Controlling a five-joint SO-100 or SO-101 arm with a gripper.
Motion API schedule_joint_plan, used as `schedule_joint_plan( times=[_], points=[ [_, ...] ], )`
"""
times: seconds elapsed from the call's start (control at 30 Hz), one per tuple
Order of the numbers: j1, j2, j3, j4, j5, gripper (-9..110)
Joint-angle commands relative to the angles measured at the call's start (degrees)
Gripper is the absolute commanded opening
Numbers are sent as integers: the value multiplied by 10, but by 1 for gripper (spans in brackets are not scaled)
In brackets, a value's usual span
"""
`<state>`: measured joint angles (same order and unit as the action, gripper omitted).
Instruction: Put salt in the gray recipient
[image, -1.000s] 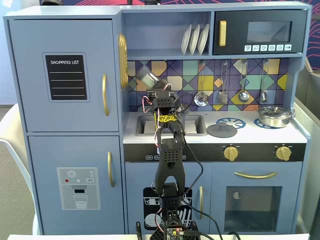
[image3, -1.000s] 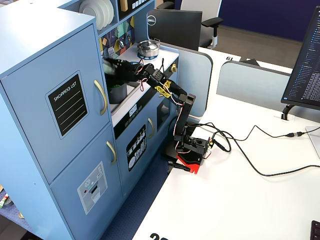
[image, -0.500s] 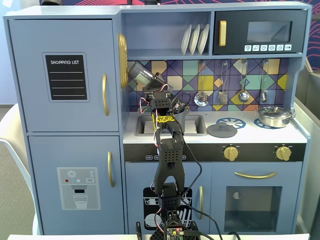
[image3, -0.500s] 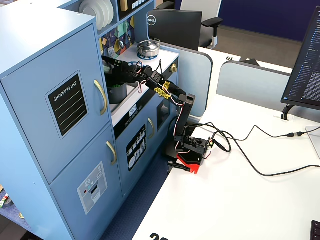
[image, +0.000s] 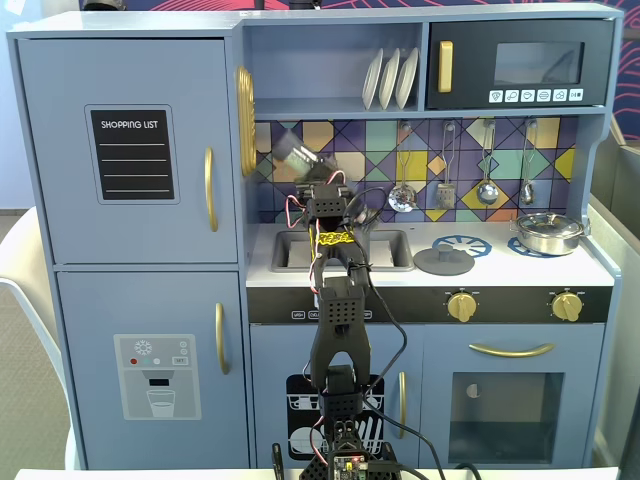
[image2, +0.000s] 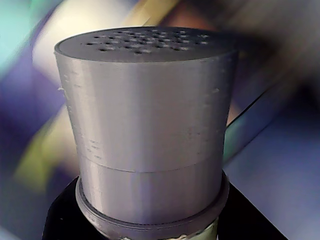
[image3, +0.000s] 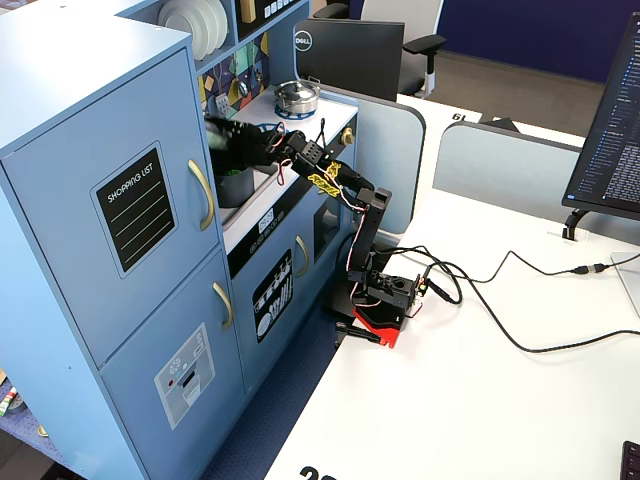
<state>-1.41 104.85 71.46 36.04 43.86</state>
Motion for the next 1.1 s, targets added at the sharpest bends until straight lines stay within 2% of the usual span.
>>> schedule_joint_plan(
  times=[0.0, 0.1, 0.27, 0.4, 0.5, 0.63, 0.77, 1.07],
  points=[
    [27, 4, -75, -44, -134, 0],
    [81, 14, -80, -44, -304, 0],
    [195, 40, -79, -54, -722, 0],
    [317, 37, -80, -118, -1012, 0],
    [388, 16, -91, -148, -1141, 0],
    [457, -13, -64, -219, -1246, 0],
    [506, -43, -31, -243, -1299, 0],
    [526, -54, 83, -300, -1310, 0]
  ],
)
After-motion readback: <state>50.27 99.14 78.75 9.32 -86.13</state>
